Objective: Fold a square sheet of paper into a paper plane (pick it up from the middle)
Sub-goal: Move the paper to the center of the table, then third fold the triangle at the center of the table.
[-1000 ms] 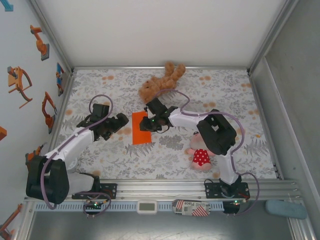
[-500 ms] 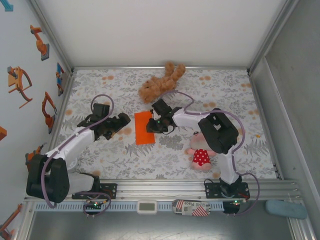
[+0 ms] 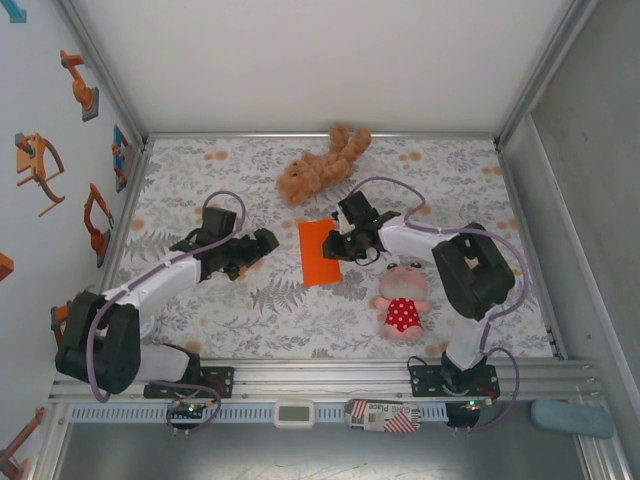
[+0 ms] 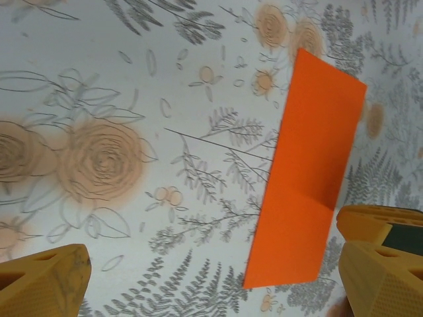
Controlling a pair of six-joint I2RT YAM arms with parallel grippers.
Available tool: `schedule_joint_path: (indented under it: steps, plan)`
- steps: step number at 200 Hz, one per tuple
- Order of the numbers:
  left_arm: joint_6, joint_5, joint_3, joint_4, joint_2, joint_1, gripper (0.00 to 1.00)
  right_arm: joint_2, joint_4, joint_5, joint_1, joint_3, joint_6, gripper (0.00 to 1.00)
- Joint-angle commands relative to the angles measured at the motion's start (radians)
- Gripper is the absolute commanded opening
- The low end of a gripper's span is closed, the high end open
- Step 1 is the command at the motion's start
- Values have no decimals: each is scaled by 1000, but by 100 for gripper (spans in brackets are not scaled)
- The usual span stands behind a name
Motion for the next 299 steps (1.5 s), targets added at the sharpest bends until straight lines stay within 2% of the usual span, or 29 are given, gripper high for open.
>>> schedule_joint_path:
  steps: [1,40,62,96,130,183,212,240,299]
  plan:
    - [-66,31,-12,62,-1,-31,96,-75,64,37,3,-48,108,22]
    - [-148,76,-43,154,37,-89,100,-54,111,22,3,-76,178,21]
    - [-167,86,-37,173,70,-123,96,-15,113,13,2,-62,187,20]
    - [-195,95,-24,200,120,-161,86,26,111,8,-9,-48,189,19]
    - [-203,110,16,208,185,-192,65,64,114,5,-17,-65,189,18]
    - [-205,95,66,183,273,-222,44,84,134,0,-26,-114,190,17]
    - [-205,94,81,181,307,-235,38,84,145,-10,-35,-128,193,17]
    - [-196,77,92,162,326,-240,37,82,155,-18,-41,-134,195,17]
    - [-193,108,109,188,369,-243,31,82,164,-24,-43,-142,196,17]
